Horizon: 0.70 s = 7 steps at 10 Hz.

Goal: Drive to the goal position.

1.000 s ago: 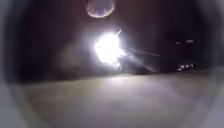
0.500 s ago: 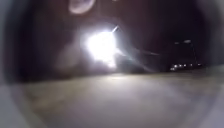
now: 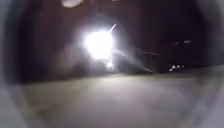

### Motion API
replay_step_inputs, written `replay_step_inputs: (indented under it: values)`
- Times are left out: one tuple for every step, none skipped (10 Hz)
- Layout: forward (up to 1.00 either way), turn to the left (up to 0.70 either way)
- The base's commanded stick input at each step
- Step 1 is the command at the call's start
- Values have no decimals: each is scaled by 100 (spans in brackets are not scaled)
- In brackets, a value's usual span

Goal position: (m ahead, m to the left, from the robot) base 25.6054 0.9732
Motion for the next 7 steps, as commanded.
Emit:
replay_step_inputs:
  values:
    - [100, 0]
    - [100, 0]
    - [100, 0]
    - [100, 0]
    - [100, 2]
    - [100, 6]
    - [100, 10]
